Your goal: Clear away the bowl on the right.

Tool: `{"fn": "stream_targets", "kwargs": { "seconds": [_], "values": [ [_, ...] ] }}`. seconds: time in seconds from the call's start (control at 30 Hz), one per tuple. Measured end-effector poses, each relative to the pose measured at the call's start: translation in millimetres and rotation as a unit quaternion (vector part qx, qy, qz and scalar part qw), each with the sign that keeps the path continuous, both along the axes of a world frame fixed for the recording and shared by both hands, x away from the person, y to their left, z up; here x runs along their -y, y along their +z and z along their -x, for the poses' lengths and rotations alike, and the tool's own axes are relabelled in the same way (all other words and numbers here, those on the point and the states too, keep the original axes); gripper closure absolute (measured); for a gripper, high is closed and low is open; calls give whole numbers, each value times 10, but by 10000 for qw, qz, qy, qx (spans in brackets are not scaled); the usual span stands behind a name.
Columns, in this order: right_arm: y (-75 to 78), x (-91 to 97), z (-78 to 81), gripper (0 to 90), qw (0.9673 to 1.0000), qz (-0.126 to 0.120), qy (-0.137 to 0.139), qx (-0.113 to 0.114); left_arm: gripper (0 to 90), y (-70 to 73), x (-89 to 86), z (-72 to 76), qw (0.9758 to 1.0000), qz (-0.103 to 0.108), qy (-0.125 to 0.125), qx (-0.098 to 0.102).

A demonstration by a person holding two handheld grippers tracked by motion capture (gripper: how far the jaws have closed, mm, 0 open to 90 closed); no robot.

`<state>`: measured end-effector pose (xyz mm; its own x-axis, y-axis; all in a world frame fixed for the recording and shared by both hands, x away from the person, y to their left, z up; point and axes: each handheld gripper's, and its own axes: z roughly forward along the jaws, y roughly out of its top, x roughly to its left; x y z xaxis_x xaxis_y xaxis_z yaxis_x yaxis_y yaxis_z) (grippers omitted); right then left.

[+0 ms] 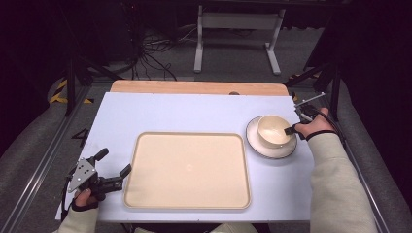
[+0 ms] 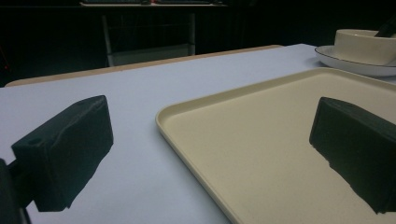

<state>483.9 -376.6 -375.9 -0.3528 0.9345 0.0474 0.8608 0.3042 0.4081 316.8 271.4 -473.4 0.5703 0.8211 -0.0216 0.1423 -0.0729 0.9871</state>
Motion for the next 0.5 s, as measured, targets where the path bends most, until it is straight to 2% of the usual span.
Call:
{"fn": "stream_targets", "kwargs": {
  "seconds": [0.17, 0.3, 0.5],
  "values": [
    [-48, -24, -46, 645, 9996, -114, -76, -253, 1, 0, 1, 1, 10000, -17, -15, 11],
    [-80, -46, -67, 685, 9993, -112, -116, -340, 1, 1, 1, 3, 10000, -30, -20, 9],
    [-150, -91, -92, 753, 9981, -161, -339, -496, 1, 1, 3, 5, 10000, -33, -29, 14]
  ]
}}
